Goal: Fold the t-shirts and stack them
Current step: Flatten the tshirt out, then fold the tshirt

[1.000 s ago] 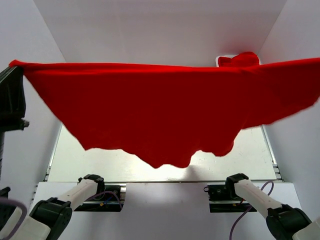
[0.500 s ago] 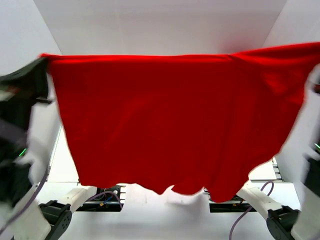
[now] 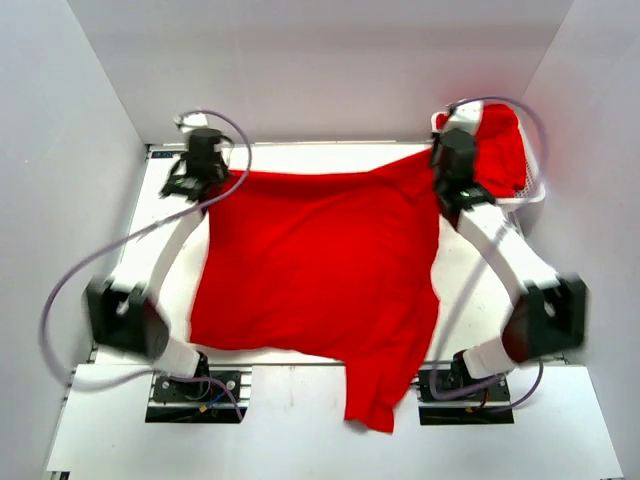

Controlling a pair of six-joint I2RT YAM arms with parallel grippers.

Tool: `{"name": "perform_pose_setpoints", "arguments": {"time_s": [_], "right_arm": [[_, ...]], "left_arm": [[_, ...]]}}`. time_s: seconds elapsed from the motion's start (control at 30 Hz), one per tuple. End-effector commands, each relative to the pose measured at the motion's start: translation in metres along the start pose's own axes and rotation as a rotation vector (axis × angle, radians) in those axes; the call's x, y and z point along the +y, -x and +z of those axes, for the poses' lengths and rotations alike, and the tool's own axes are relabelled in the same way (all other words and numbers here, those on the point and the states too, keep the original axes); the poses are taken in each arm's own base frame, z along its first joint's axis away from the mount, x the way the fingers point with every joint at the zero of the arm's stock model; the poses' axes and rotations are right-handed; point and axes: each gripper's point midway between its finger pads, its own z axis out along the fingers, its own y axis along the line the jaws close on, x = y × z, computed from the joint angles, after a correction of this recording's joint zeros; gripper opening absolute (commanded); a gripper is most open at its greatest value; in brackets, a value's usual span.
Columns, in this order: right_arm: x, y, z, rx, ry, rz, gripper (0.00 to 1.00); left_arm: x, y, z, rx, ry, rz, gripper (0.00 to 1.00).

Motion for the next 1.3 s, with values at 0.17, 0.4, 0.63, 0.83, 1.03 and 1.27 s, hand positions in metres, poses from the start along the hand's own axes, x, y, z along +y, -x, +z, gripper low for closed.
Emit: {"name": "perform_pose_setpoints", "arguments": {"time_s": [0.17, 0.4, 0.63, 0.83, 1.03, 1.27], "right_arm": [[0.055, -0.089, 0.122, 0.178, 0.014, 0.010, 0.00], [0.088, -0.124, 0.177, 0.237, 0.059, -0.011, 0.00], [0.096, -0.131, 0.185, 0.274, 0.077, 0.008, 0.00], [0.087, -0.122, 0.140, 0.396, 0.110, 0.021, 0.00], [0.086, -0.118, 0.087, 0.531, 0.189, 0.040, 0.00], [0.061, -0.138, 0.030, 0.744, 0.141, 0.013, 0.00]], "left_arm": [[0.019, -0.053, 0.160, 0.092, 0.178, -0.011, 0.00], [0.009, -0.064, 0.236, 0.131, 0.127, 0.041, 0.00], [0.012, -0.066, 0.255, 0.136, 0.104, 0.083, 0.00], [0.012, -0.060, 0.238, 0.144, 0.068, 0.127, 0.00], [0.025, -0.062, 0.209, 0.172, 0.093, 0.148, 0.00], [0.042, -0.074, 0.178, 0.224, 0.126, 0.179, 0.00]]}}
